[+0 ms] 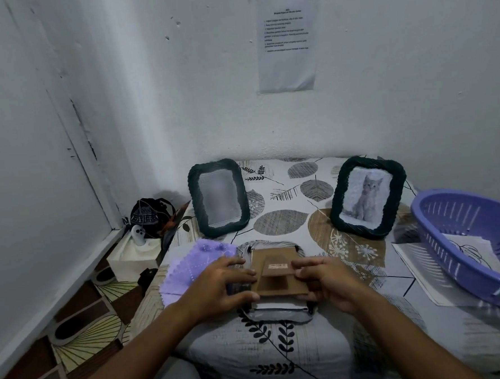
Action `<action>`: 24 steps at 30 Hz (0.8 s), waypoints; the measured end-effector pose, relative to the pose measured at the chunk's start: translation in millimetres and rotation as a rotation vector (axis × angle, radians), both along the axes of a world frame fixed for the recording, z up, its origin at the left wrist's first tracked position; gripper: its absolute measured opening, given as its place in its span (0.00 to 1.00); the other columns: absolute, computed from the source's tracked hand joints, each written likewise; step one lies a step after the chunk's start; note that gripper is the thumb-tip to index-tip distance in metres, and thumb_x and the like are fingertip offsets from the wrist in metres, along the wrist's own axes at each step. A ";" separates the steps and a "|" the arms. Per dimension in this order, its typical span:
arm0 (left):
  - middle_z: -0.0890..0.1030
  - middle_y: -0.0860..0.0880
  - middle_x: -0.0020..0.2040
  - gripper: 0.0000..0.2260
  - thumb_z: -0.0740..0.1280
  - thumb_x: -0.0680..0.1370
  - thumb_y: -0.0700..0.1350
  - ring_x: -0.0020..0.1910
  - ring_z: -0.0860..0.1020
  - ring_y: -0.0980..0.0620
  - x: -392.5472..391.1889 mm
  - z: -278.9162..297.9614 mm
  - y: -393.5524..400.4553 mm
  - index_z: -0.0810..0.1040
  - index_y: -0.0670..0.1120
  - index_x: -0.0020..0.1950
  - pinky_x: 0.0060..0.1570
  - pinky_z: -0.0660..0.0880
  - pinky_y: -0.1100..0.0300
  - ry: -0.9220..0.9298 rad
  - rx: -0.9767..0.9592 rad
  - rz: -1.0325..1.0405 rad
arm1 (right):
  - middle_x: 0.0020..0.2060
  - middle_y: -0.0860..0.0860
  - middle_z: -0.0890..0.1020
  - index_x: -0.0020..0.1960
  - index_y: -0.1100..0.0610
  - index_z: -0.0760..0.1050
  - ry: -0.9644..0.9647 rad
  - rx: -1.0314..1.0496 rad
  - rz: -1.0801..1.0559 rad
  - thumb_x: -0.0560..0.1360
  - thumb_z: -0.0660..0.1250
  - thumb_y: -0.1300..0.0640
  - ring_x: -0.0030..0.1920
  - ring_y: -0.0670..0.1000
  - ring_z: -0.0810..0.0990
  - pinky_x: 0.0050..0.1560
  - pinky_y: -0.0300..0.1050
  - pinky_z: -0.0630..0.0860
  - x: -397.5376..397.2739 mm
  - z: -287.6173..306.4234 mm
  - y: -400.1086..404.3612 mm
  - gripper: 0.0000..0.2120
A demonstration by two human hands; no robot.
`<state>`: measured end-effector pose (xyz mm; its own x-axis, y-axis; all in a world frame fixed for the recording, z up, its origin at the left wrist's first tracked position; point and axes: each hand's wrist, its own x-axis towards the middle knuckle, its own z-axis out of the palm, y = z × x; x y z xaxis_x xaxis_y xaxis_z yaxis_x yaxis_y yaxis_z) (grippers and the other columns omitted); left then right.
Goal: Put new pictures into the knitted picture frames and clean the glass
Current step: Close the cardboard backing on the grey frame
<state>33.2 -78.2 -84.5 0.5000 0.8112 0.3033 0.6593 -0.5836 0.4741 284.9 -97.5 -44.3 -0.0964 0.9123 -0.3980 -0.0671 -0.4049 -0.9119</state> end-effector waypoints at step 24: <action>0.74 0.58 0.67 0.37 0.51 0.69 0.76 0.72 0.57 0.61 4.0 -6.2 -8.0 0.78 0.52 0.63 0.74 0.44 0.47 0.227 0.075 -0.013 | 0.32 0.59 0.82 0.50 0.65 0.80 -0.585 0.148 0.148 0.69 0.70 0.73 0.23 0.48 0.77 0.24 0.38 0.73 8.3 5.0 0.3 0.10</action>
<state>37.3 -86.1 -90.7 0.5721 0.7839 0.2410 0.7365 -0.6204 0.2695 293.2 -97.2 -39.3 -0.0304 0.9556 -0.2930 0.5075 -0.2377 -0.8282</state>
